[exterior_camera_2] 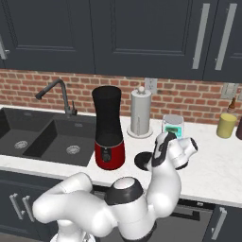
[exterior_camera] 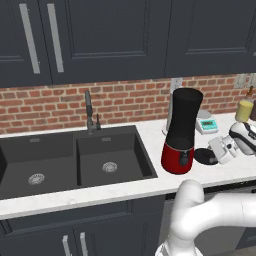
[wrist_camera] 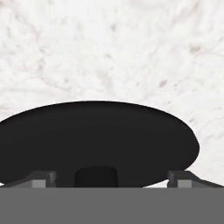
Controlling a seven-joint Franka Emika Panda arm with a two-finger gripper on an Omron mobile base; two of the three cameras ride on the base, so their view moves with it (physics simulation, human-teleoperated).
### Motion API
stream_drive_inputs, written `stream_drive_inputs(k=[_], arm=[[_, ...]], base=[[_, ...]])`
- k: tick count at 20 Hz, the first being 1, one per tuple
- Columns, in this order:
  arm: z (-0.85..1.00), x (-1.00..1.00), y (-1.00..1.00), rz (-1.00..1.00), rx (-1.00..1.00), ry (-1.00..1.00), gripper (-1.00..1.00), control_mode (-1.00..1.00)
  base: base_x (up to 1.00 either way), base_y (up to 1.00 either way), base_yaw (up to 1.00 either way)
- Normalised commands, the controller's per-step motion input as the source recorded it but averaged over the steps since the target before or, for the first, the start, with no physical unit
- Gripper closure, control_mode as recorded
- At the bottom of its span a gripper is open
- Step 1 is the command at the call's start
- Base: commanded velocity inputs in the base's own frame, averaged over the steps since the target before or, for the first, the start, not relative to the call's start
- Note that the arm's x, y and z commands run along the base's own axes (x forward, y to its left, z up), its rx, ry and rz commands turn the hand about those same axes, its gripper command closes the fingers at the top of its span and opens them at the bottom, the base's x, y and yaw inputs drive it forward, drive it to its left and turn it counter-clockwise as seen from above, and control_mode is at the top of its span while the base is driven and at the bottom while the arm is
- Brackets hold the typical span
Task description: Close the lid blender by securely placing the lid on top.
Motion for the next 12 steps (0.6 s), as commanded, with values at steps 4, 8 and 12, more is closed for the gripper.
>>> stream_drive_inputs(k=[4, 8, 12], arm=[[-0.66, -0.13, 0.15, 0.0, -0.02, 0.05, 1.0, -1.0], [-0.47, -0.1, 0.63, 0.0, -0.03, 0.02, 1.0, -1.0], [-0.13, 0.0, 0.59, 0.0, 0.0, 0.02, 1.0, -1.0]], base=[[0.0, 0.0, 0.0], [0.0, 0.0, 0.0], [0.0, 0.0, 0.0]])
